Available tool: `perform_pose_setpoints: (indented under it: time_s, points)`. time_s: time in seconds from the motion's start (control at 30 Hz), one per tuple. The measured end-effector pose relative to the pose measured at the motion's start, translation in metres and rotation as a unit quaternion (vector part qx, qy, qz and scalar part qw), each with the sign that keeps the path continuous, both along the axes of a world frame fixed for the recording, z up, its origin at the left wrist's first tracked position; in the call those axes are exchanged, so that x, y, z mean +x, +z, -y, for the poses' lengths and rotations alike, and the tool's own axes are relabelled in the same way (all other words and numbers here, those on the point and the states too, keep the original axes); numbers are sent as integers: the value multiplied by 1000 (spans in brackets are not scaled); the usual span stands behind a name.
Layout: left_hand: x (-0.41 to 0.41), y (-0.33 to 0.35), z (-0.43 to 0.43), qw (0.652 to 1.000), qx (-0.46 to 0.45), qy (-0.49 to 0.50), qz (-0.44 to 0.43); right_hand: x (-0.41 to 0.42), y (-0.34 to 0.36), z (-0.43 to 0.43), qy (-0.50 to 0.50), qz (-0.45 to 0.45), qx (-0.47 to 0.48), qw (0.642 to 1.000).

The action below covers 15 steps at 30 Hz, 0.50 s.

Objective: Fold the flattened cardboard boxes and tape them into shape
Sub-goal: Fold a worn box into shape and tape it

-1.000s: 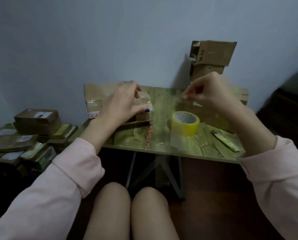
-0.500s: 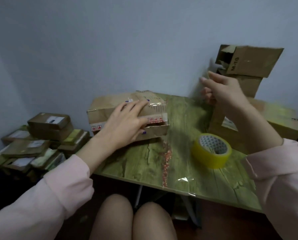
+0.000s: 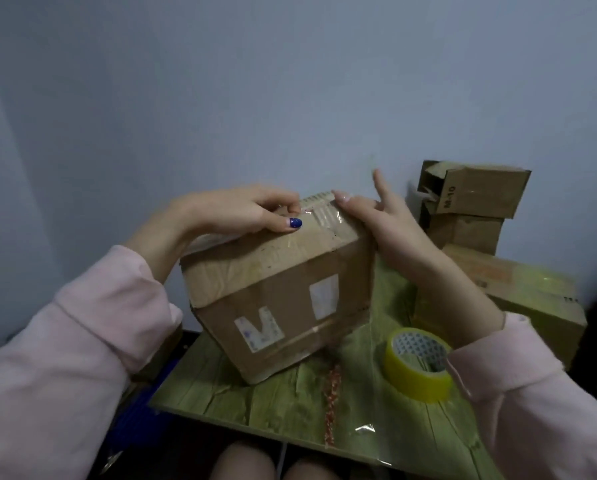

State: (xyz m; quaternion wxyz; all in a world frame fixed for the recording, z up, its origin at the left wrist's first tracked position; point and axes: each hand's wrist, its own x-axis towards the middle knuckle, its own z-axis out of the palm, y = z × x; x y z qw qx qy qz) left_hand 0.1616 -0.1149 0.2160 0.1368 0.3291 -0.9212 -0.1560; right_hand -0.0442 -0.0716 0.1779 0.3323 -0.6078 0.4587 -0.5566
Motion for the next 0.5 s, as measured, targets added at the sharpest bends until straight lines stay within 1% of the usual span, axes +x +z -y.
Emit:
perform_pose_setpoints:
  time_s: [0.1, 0.2, 0.27, 0.37, 0.43, 0.47, 0.5]
  points:
    - [-11, -12, 9, 999, 22, 11, 32, 0, -26, 9, -39, 82, 41, 995]
    - [-19, -27, 20, 995, -11, 56, 76, -2, -52, 18, -74, 128, 78, 986]
    - [-23, -37, 19, 994, -44, 76, 65, -5, -59, 19, -86, 156, 85, 980]
    - [-26, -54, 14, 992, -85, 91, 12, -6, -61, 21, -98, 156, 78, 980]
    - [-26, -59, 6, 991, -79, 106, -21, -7, -63, 24, -92, 165, 75, 979]
    - [-27, -59, 3, 991, -72, 109, -21, -6, -63, 25, -90, 177, 75, 977]
    - [-28, -58, 0, 992, -70, 107, 2, -6, -63, 26, -87, 192, 78, 974]
